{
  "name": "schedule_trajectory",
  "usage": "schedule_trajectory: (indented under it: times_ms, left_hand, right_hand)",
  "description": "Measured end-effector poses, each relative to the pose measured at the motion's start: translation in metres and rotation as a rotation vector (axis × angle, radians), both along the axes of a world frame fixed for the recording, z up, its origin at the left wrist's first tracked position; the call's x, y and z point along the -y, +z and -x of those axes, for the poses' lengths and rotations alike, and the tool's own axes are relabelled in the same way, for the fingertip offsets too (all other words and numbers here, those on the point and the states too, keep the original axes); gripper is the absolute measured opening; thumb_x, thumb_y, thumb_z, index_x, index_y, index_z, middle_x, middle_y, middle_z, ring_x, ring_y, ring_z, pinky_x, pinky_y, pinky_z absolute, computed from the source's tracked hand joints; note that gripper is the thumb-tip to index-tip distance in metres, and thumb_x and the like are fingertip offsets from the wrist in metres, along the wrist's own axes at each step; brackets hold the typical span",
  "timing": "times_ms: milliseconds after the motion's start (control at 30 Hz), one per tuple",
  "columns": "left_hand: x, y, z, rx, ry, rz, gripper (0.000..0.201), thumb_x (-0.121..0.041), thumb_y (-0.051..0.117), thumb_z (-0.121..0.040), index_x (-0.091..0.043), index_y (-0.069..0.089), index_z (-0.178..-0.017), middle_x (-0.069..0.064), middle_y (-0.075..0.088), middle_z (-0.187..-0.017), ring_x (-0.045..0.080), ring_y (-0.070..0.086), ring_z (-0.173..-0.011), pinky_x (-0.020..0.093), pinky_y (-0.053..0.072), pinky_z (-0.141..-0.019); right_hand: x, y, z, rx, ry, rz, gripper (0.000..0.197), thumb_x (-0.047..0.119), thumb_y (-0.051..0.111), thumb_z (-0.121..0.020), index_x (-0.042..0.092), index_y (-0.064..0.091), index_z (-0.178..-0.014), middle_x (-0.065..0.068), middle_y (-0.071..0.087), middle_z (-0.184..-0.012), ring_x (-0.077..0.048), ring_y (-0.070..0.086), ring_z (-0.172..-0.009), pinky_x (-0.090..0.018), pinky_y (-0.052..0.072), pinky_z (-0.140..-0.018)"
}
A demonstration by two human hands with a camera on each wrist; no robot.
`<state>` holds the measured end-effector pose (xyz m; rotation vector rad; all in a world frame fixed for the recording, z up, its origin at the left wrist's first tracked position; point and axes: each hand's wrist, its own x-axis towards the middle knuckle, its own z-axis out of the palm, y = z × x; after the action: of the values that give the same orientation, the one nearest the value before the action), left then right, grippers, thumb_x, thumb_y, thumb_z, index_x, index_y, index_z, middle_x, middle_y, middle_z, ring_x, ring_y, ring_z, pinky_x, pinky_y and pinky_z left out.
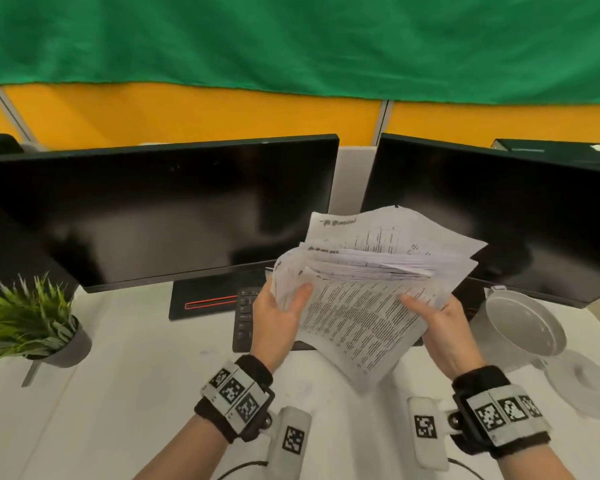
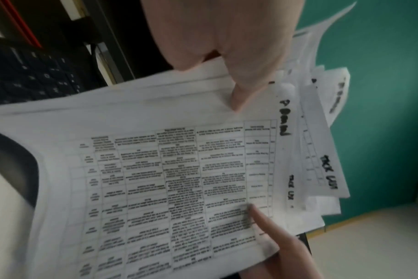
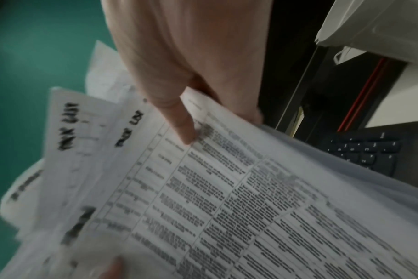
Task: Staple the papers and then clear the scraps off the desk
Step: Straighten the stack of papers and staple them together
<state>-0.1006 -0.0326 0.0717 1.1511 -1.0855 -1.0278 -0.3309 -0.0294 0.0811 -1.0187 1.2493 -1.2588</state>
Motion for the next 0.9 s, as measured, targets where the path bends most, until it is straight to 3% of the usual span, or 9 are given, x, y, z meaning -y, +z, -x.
schedule_trajectory:
  times_ms: [67, 133, 233, 333, 400, 500, 667, 767, 900]
  left_hand:
    - [-0.005, -0.003, 0.003, 0.021, 0.038, 0.012, 0.030, -0.019, 0.062, -0.087, -0.019, 0.060, -0.117, -0.006, 0.068, -0.107, 0.004, 0.064, -0.101, 0.010, 0.052, -0.074]
    - [-0.013, -0.013, 0.003, 0.028, 0.035, 0.030, 0.031, -0.020, 0.061, -0.088, -0.018, 0.058, -0.118, -0.006, 0.067, -0.110, 0.003, 0.064, -0.102, 0.012, 0.053, -0.079]
    - [-0.025, -0.029, 0.002, 0.116, 0.007, 0.045, 0.022, -0.025, 0.068, -0.082, -0.027, 0.056, -0.100, 0.003, 0.063, -0.103, 0.010, 0.063, -0.097, 0.019, 0.053, -0.078]
    - [-0.031, -0.041, 0.000, 0.080, -0.087, 0.012, 0.033, -0.033, 0.077, -0.069, -0.017, 0.053, -0.084, 0.010, 0.062, -0.094, 0.016, 0.063, -0.094, 0.024, 0.054, -0.078]
    - [-0.031, -0.040, -0.003, 0.051, -0.114, -0.006, 0.035, -0.029, 0.075, -0.067, -0.011, 0.054, -0.089, 0.004, 0.067, -0.096, 0.017, 0.066, -0.092, 0.024, 0.054, -0.076]
    - [-0.027, -0.034, -0.010, 0.043, -0.125, -0.013, 0.040, -0.010, 0.075, -0.073, -0.008, 0.052, -0.106, -0.005, 0.068, -0.102, 0.003, 0.067, -0.092, 0.015, 0.053, -0.075]
    - [-0.019, -0.032, -0.020, 0.059, -0.155, -0.076, 0.048, -0.004, 0.072, -0.076, -0.021, 0.048, -0.114, -0.012, 0.061, -0.107, -0.013, 0.062, -0.089, 0.005, 0.050, -0.067]
    - [-0.014, -0.036, -0.023, 0.074, -0.170, -0.109, 0.047, -0.007, 0.072, -0.077, -0.023, 0.050, -0.115, -0.012, 0.062, -0.108, -0.009, 0.063, -0.092, 0.007, 0.051, -0.067]
    - [-0.008, -0.048, -0.026, 0.083, -0.162, -0.159, 0.051, -0.011, 0.070, -0.079, -0.017, 0.050, -0.126, -0.004, 0.063, -0.116, 0.000, 0.063, -0.100, 0.012, 0.053, -0.073]
  right_hand:
    - [-0.006, -0.004, -0.007, -0.026, -0.037, 0.034, 0.029, 0.003, 0.058, -0.085, 0.015, 0.062, -0.111, -0.004, 0.072, -0.105, -0.021, 0.070, -0.094, -0.033, 0.058, -0.069]
    - [-0.013, -0.011, -0.013, -0.003, -0.063, 0.053, 0.032, 0.009, 0.067, -0.078, 0.018, 0.063, -0.108, -0.003, 0.072, -0.104, -0.018, 0.069, -0.095, -0.032, 0.057, -0.074]
    - [-0.021, -0.021, -0.020, 0.032, -0.053, 0.042, 0.069, 0.047, 0.083, -0.048, 0.018, 0.064, -0.108, -0.003, 0.072, -0.106, -0.020, 0.069, -0.096, -0.037, 0.059, -0.076]
    - [-0.023, -0.029, -0.026, 0.039, -0.053, 0.017, 0.083, 0.055, 0.084, -0.040, 0.015, 0.064, -0.110, -0.006, 0.072, -0.107, -0.023, 0.068, -0.099, -0.042, 0.058, -0.081]
    - [-0.022, -0.029, -0.027, 0.020, -0.041, 0.015, 0.077, 0.051, 0.084, -0.045, 0.016, 0.064, -0.111, -0.007, 0.071, -0.108, -0.024, 0.067, -0.101, -0.045, 0.055, -0.084]
    - [-0.020, -0.024, -0.023, -0.033, 0.025, 0.028, 0.058, 0.031, 0.081, -0.062, 0.012, 0.062, -0.114, -0.009, 0.071, -0.109, -0.026, 0.066, -0.102, -0.040, 0.057, -0.082]
    - [-0.015, -0.023, -0.023, -0.085, 0.024, 0.008, 0.058, 0.022, 0.079, -0.066, 0.015, 0.053, -0.118, -0.006, 0.067, -0.109, -0.023, 0.066, -0.100, -0.038, 0.056, -0.081]
    - [-0.013, -0.025, -0.024, -0.070, -0.037, -0.014, 0.042, -0.002, 0.064, -0.078, 0.014, 0.048, -0.113, -0.006, 0.061, -0.105, -0.028, 0.061, -0.101, -0.040, 0.055, -0.080]
    - [-0.013, -0.020, -0.028, -0.025, -0.046, -0.017, 0.034, -0.005, 0.053, -0.082, 0.023, 0.048, -0.101, -0.009, 0.059, -0.104, -0.030, 0.059, -0.102, -0.036, 0.052, -0.074]
